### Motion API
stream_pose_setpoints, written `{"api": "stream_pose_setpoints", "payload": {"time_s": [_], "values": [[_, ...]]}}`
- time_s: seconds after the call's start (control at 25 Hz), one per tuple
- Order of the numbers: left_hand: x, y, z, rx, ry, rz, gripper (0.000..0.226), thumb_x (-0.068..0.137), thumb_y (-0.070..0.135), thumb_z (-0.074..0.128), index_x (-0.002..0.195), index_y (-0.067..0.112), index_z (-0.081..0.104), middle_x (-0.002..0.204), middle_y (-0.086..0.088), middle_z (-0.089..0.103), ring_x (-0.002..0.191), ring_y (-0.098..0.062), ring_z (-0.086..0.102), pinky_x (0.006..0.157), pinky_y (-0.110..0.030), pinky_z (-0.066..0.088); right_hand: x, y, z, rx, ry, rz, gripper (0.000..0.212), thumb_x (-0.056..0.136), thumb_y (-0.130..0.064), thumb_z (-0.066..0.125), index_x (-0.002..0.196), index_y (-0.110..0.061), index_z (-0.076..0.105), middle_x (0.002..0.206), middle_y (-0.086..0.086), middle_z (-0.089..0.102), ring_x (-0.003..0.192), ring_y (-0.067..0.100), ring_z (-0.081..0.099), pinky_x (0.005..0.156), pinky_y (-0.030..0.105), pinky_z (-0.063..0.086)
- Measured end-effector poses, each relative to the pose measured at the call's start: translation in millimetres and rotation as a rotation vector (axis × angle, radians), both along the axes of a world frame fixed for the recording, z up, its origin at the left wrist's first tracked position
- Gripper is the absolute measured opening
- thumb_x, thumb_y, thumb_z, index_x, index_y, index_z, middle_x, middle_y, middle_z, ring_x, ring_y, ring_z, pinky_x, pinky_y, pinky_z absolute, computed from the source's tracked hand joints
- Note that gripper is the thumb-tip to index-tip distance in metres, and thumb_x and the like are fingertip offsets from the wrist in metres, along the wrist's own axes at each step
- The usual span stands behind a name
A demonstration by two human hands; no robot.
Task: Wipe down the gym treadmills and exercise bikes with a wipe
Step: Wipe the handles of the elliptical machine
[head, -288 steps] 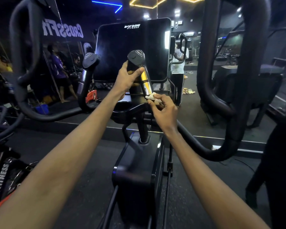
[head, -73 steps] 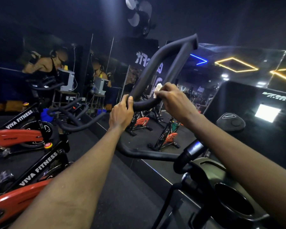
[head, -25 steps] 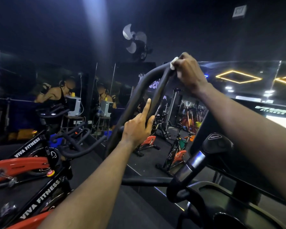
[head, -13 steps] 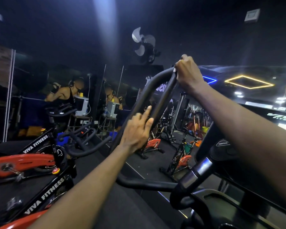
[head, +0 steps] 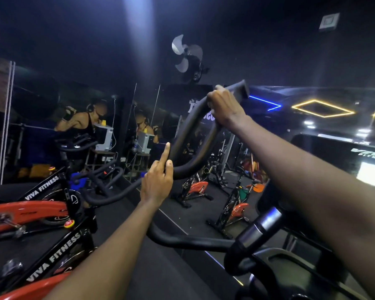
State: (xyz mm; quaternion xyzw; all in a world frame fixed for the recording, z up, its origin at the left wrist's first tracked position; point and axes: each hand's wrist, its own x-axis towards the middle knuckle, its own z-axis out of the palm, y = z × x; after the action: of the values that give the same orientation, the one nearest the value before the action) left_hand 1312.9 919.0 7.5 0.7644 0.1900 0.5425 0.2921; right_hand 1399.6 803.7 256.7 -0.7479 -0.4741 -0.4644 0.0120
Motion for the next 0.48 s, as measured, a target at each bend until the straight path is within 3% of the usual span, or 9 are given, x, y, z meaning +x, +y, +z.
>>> {"api": "stream_pose_setpoints", "payload": {"time_s": [0.16,0.4,0.48], "values": [[0.5,1.7,-0.6,0.004,-0.009,0.017,0.052,0.103,0.039,0.030,0.150,0.053,0.012,0.087,0.001,0.052,0.077,-0.024,0.059,0.065,-0.039,0.049,4.1,13.1,-2.7,-0.139,0.066,0.063,0.020,0.083,0.006,0.054,0.092,-0.006,0.067,0.099,0.012,0.053,0.087,0.035,0.059,0.066,0.031,0.034],[1.0,1.6,-3.0,-0.021,-0.034,0.041,0.050,0.102,0.040,0.031,0.152,0.039,0.027,0.111,-0.007,0.063,0.095,-0.032,0.063,0.079,-0.043,0.049,16.6,26.5,-9.5,0.164,0.082,0.147,0.018,0.089,0.002,0.054,0.101,0.000,0.068,0.104,0.019,0.056,0.089,0.037,0.059,0.070,0.036,0.043],[1.8,0.4,-2.9,-0.016,-0.020,0.073,0.049,0.103,0.039,0.031,0.151,0.030,0.032,0.117,-0.010,0.065,0.097,-0.034,0.064,0.079,-0.043,0.049,9.8,36.7,-19.8,0.114,0.050,0.127,0.021,0.086,0.005,0.056,0.099,0.000,0.071,0.104,0.020,0.058,0.094,0.037,0.058,0.075,0.037,0.044]]}}
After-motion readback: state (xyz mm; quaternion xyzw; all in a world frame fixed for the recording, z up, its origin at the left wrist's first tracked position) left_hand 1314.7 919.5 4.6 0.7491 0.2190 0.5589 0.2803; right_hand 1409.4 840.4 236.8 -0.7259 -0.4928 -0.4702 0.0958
